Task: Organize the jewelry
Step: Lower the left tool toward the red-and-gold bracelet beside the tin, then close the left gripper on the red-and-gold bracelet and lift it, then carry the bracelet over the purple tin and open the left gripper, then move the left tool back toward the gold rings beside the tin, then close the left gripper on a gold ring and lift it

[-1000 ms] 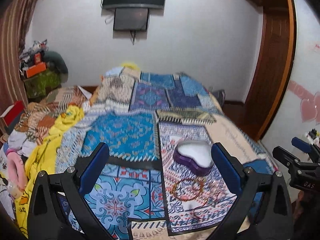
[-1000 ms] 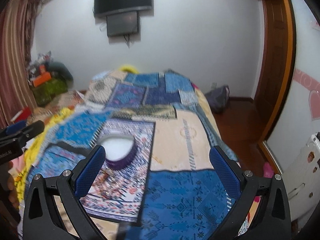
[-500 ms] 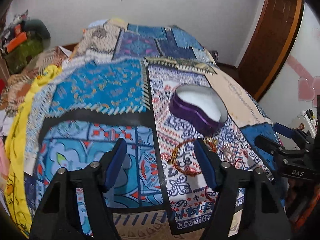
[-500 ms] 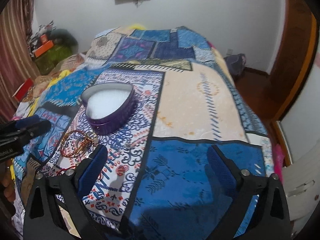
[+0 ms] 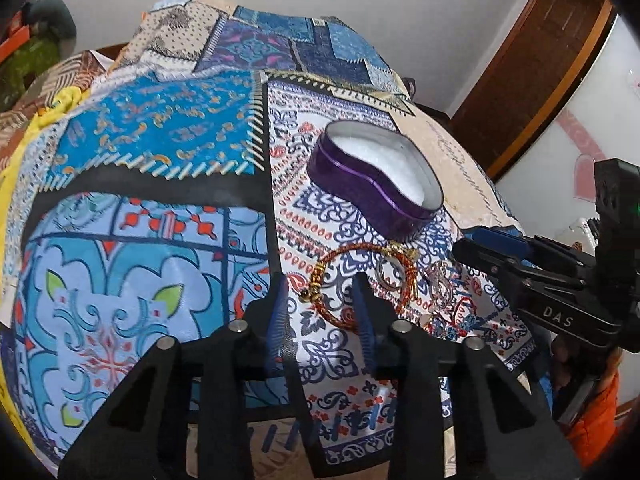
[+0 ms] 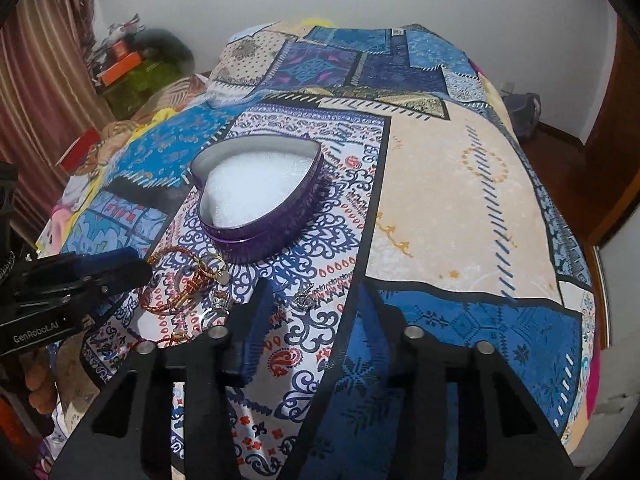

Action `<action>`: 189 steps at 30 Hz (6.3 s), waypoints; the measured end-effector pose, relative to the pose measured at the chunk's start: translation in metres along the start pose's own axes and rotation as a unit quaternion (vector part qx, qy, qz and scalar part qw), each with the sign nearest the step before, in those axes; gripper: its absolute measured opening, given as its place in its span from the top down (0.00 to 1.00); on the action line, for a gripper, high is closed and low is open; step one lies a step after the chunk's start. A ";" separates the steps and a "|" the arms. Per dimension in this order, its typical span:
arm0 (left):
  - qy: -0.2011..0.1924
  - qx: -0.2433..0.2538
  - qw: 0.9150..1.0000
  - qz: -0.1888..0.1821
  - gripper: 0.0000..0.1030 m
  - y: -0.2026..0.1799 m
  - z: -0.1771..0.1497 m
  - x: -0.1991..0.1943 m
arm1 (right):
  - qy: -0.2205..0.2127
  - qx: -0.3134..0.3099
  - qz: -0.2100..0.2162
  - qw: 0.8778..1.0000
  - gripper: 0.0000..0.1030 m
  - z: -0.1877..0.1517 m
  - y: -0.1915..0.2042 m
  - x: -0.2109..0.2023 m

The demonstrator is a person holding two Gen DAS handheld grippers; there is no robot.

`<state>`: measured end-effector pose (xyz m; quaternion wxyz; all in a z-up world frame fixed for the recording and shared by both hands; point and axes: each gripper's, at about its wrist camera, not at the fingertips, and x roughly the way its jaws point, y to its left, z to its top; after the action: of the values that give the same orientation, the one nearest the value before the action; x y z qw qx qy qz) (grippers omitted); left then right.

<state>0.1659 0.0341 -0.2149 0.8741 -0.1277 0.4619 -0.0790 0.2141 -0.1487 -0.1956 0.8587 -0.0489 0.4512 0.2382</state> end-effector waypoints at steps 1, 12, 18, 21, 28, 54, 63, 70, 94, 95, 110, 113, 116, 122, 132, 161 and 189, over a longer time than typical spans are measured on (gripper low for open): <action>0.004 -0.001 1.000 -0.002 0.73 0.000 -0.001 0.003 | 0.003 0.000 0.001 1.000 0.65 0.000 0.000 0.002; -0.008 0.000 1.000 -0.007 0.91 -0.005 -0.005 0.002 | 0.011 -0.010 0.010 1.000 0.89 0.001 0.003 0.009; -0.037 0.003 0.999 0.002 0.91 -0.007 -0.001 -0.017 | -0.004 -0.006 0.007 1.000 0.90 0.002 0.003 -0.001; -0.056 0.012 0.998 0.007 0.91 -0.012 0.005 -0.032 | -0.017 -0.007 0.007 1.000 0.90 0.004 0.007 -0.011; -0.103 0.030 0.994 0.014 0.91 -0.023 0.019 -0.065 | -0.058 -0.014 0.004 0.998 0.90 0.015 0.016 -0.041; -0.158 0.084 0.984 -0.015 0.91 -0.057 0.084 -0.062 | -0.129 -0.017 0.014 0.991 0.90 0.044 0.019 -0.061; -0.128 0.079 0.988 -0.041 0.91 -0.053 0.099 -0.023 | -0.117 -0.028 0.026 0.992 0.89 0.053 0.018 -0.040; -0.079 0.058 0.993 -0.071 0.91 -0.036 0.105 0.016 | -0.089 -0.037 0.044 0.994 0.89 0.056 0.020 -0.015; -0.032 0.078 0.996 -0.021 0.91 -0.017 0.098 0.043 | -0.002 -0.062 0.060 0.996 0.89 0.063 0.025 0.028; -0.031 0.079 0.996 -0.020 0.91 -0.017 0.097 0.043 | -0.001 -0.062 0.059 0.996 0.89 0.063 0.025 0.029; -0.059 0.099 0.993 0.009 0.69 -0.029 0.090 0.004 | -0.022 -0.077 0.027 0.996 0.82 0.058 0.032 0.000; -0.070 0.103 0.992 0.015 0.69 -0.032 0.088 -0.010 | -0.032 -0.078 0.015 0.996 0.78 0.058 0.035 -0.011; -0.080 0.107 0.991 0.019 0.69 -0.037 0.084 -0.026 | -0.046 -0.077 0.012 0.996 0.70 0.056 0.037 -0.024; -0.096 0.111 0.989 0.027 0.68 -0.044 0.074 -0.054 | -0.079 -0.076 -0.003 0.994 0.65 0.051 0.043 -0.054; -0.114 0.112 0.986 0.037 0.57 -0.052 0.051 -0.090 | -0.113 -0.060 -0.017 0.992 0.65 0.036 0.045 -0.096; -0.004 0.089 0.995 0.038 0.49 -0.035 -0.007 -0.032 | -0.041 -0.016 -0.013 0.999 0.59 -0.014 0.023 -0.063; 0.013 0.118 0.993 -0.002 0.63 -0.035 -0.003 0.014 | 0.027 -0.062 0.061 0.996 0.84 0.001 0.038 0.007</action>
<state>0.1711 -0.0036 -0.2171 0.8768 -0.0233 0.4603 -0.1370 0.2010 -0.1118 -0.1960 0.8252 -0.0808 0.4610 0.3163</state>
